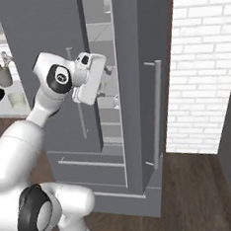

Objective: Grab a lemon wedge from the fridge and one ice cube from the ice bowl, and put them in the glass of lemonade.

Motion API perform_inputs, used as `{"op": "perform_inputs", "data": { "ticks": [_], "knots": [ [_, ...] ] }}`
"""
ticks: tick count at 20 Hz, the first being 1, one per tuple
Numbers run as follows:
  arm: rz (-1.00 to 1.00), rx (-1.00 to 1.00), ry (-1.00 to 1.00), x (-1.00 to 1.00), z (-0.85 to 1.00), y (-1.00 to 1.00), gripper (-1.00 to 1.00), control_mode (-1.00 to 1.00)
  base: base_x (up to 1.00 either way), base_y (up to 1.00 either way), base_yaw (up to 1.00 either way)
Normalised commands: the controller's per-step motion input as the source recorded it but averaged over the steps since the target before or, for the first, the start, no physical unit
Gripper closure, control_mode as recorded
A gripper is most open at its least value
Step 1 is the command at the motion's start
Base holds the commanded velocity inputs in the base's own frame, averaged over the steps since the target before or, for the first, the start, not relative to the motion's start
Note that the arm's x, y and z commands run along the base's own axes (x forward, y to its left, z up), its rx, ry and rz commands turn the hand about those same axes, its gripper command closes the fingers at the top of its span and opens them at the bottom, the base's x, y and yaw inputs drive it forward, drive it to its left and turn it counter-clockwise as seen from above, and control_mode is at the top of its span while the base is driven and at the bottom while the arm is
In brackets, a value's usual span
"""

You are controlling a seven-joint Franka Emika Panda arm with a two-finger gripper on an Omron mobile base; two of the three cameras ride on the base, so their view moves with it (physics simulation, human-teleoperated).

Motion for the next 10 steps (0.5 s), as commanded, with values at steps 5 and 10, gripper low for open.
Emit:
{"op": "perform_inputs", "data": {
  "ticks": [5,10],
  "knots": [
    [-0.09,0.00,0.00,-0.42,-0.13,-0.93,-1.00,-1.00,0.00,0.00,0.00],
    [-0.13,0.00,0.00,-0.44,-0.02,-0.98,-1.00,-1.00,0.00,0.00,0.00]
  ]
}}
